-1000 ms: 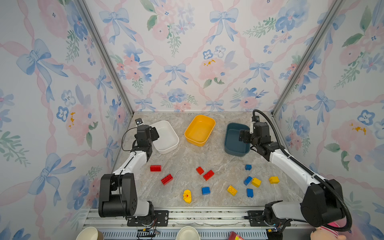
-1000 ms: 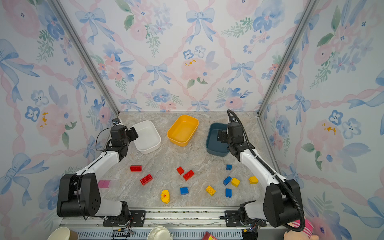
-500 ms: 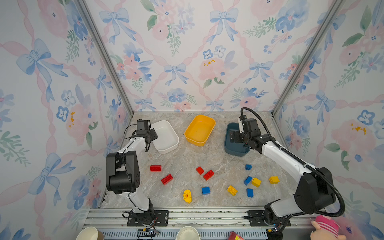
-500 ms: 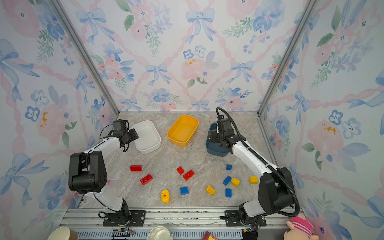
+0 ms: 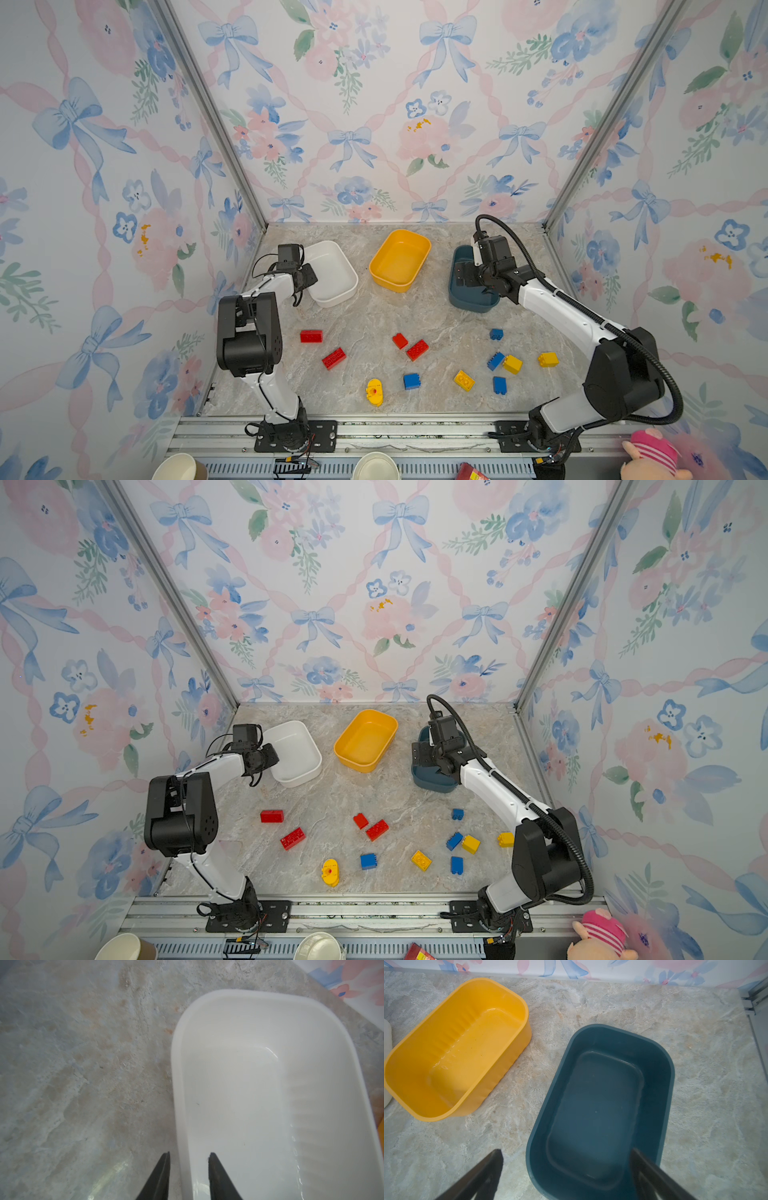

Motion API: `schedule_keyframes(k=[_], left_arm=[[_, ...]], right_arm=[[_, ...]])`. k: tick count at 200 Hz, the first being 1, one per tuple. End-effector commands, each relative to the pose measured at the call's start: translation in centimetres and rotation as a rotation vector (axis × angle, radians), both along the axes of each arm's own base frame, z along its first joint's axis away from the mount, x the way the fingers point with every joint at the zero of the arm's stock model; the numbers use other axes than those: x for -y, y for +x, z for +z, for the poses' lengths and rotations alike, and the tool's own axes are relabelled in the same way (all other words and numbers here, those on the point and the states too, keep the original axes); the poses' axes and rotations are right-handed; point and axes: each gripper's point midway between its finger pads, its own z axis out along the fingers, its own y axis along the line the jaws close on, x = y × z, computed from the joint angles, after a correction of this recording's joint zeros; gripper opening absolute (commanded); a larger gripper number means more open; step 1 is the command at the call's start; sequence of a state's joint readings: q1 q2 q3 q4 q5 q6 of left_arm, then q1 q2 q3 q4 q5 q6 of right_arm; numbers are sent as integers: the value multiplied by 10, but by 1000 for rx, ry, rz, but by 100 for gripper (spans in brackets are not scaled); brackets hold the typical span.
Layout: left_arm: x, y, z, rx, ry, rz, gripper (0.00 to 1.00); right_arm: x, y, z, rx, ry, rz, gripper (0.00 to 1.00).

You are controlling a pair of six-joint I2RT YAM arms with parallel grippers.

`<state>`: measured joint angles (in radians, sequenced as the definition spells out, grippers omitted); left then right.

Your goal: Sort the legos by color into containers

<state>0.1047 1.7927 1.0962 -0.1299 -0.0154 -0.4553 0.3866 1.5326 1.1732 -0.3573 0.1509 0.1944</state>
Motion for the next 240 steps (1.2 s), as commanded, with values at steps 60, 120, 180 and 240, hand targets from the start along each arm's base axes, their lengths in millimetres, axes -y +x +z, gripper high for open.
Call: schedule_keyframes(k=[60, 120, 180, 240], left_arm=[[23, 13, -4, -32, 33, -105, 10], [35, 22, -5, -49, 81, -166, 2], [57, 36, 1, -36, 113, -261, 0], [85, 40, -6, -43, 95, -343, 0]], right_arm=[[-6, -3, -2, -35, -1, 13, 97], [-9, -5, -7, -51, 6, 25, 97], [-17, -5, -11, -75, 5, 44, 97], [-23, -6, -17, -99, 4, 58, 97]])
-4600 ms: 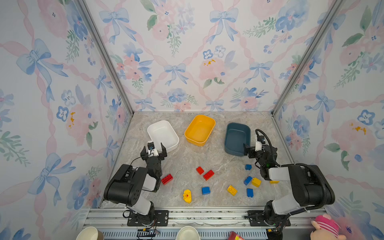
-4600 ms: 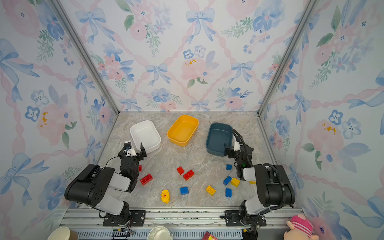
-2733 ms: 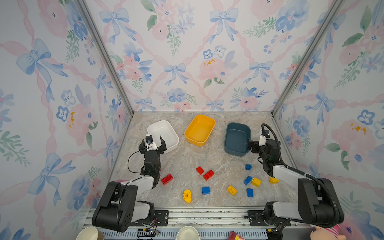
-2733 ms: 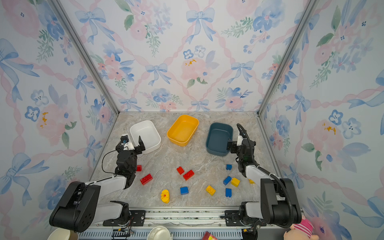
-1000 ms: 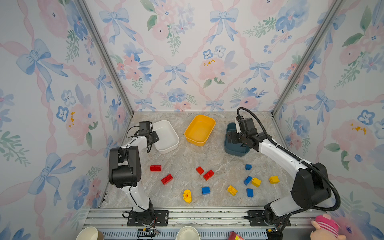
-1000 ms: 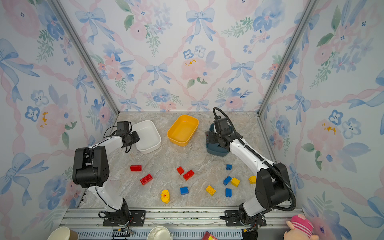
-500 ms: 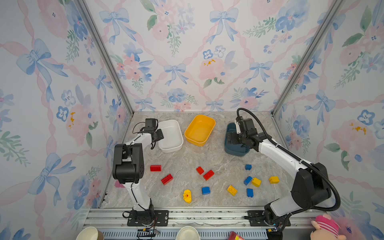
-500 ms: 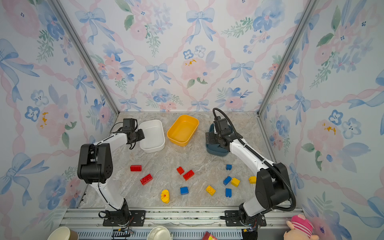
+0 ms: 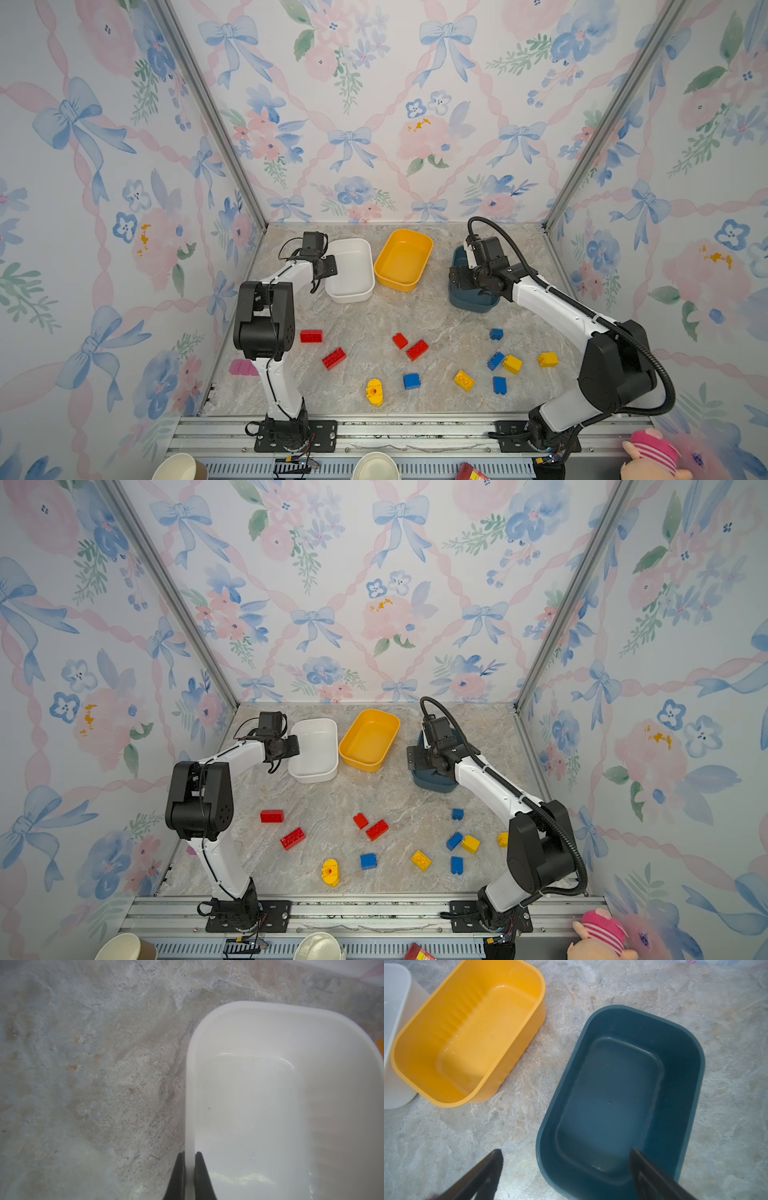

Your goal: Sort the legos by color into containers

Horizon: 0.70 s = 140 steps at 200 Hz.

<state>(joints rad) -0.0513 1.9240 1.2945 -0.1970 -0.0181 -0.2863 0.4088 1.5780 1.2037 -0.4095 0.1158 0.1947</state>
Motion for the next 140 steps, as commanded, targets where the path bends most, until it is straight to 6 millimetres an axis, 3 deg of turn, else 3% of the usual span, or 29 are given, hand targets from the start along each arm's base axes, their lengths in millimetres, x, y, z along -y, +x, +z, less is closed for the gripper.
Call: schedule_keyframes(k=[1, 58, 62, 78, 140], left_arm=[[13, -3, -12, -42, -7, -54, 0], [34, -14, -17, -63, -23, -102, 0], [35, -16, -18, -65, -22, -105, 0], [37, -21, -22, -77, -24, -107, 0], [41, -28, -18, -76, -34, -108, 0]], right_arm=[[-9, 0, -2, -28, 5, 11, 97], [-25, 6, 0, -34, 17, 38, 97], [-27, 7, -10, -54, 9, 41, 97], [-34, 11, -13, -57, 5, 53, 97], [-65, 41, -17, -58, 76, 60, 98]])
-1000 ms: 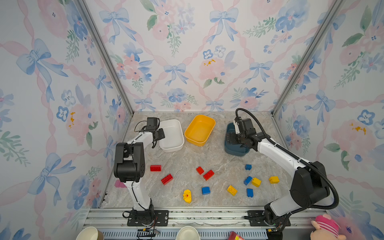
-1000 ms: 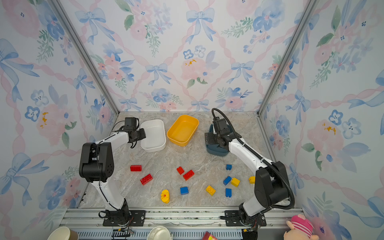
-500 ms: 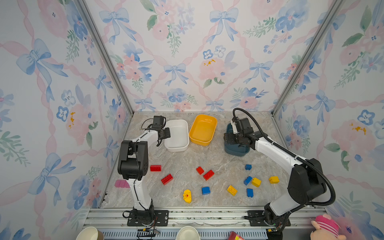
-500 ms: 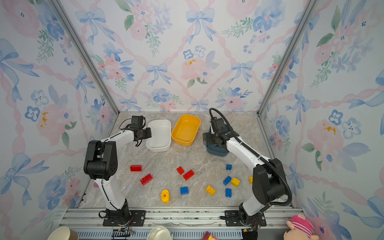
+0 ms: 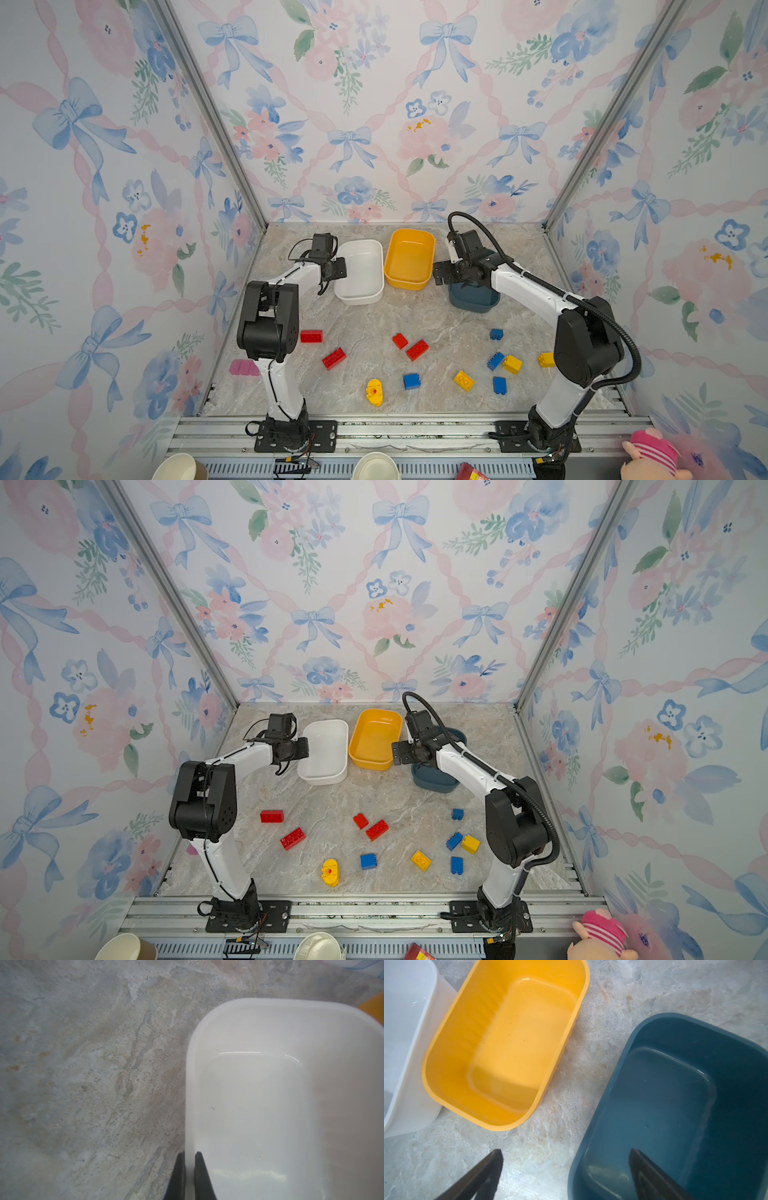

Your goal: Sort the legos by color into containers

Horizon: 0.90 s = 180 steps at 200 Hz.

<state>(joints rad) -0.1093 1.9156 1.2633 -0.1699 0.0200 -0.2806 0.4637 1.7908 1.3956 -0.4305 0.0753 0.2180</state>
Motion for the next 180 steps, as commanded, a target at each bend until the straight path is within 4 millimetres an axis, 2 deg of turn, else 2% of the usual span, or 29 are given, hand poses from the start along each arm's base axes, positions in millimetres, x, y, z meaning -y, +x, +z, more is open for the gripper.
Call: schedule_keyframes(k=[1, 25, 102, 137, 180], left_arm=[[5, -21, -15, -78, -3, -22, 0], [6, -18, -6, -58, -3, -22, 7], [12, -10, 36, 31, -47, -28, 33], [15, -6, 59, 80, -74, -31, 44], [14, -7, 77, 117, -82, -25, 58]], right_arm=[[-16, 11, 1, -6, 51, -4, 98], [-23, 24, -4, -6, 76, -23, 100], [-33, 52, -31, -49, 152, -73, 89], [-35, 64, -40, -58, 171, -91, 79], [-34, 78, -53, -74, 148, -121, 58]])
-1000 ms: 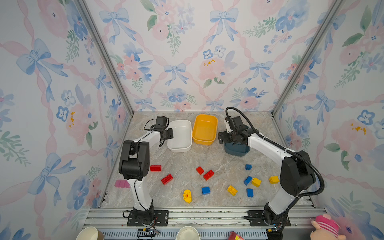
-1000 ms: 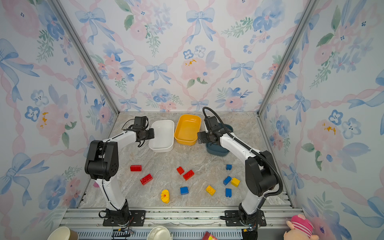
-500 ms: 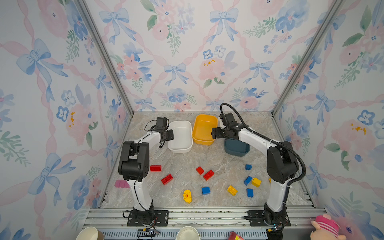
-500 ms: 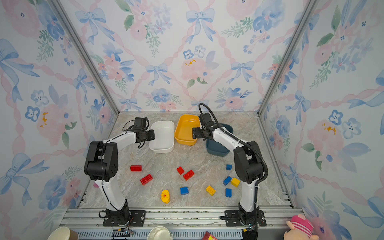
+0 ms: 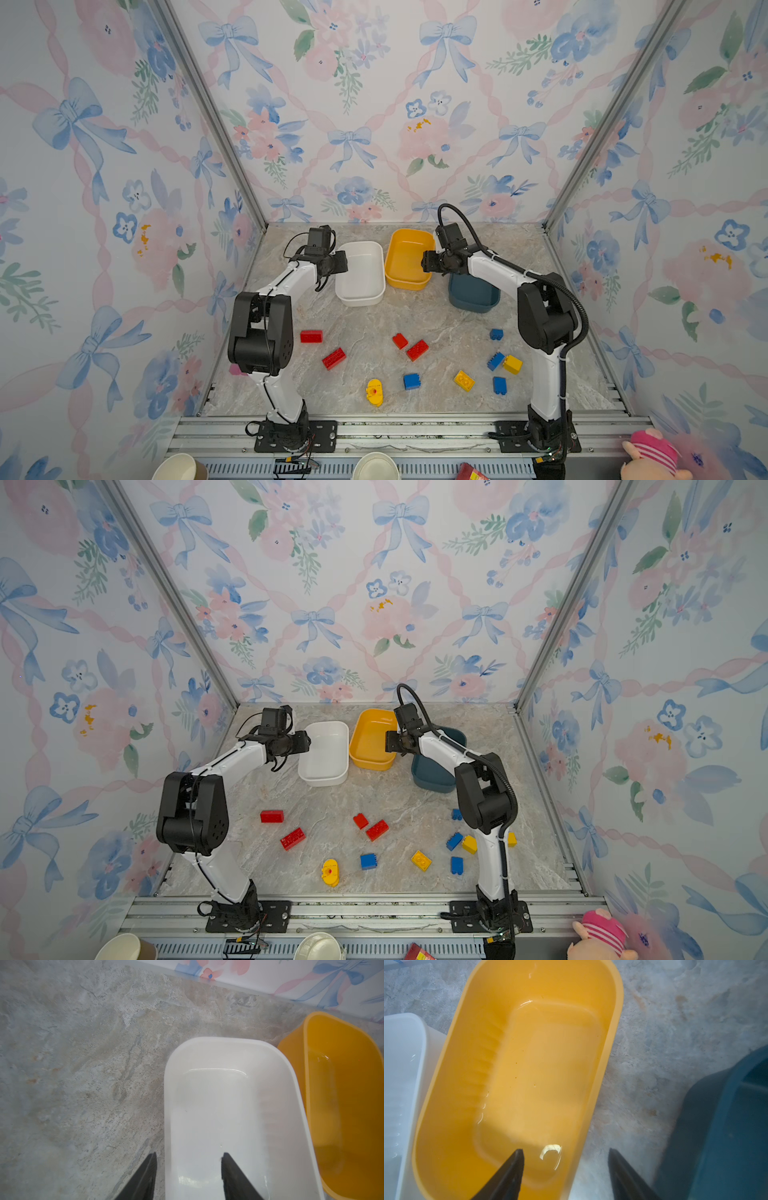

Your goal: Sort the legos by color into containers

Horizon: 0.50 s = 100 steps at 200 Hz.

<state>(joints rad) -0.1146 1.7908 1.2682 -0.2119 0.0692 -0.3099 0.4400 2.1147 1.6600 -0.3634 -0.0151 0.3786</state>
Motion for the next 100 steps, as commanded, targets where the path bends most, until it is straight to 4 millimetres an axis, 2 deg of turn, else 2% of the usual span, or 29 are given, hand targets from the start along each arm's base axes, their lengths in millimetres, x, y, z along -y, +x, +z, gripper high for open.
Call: schedule_keyframes(k=[1, 38, 100], left_arm=[[3, -1, 22, 36, -16, -8, 59], [0, -10, 23, 35, -16, 8, 67], [-3, -14, 22, 34, -14, 14, 72]], right_arm=[[3, 9, -8, -16, -12, -26, 58], [6, 15, -18, -29, -52, -44, 49], [13, 16, -22, -31, -106, -61, 30]])
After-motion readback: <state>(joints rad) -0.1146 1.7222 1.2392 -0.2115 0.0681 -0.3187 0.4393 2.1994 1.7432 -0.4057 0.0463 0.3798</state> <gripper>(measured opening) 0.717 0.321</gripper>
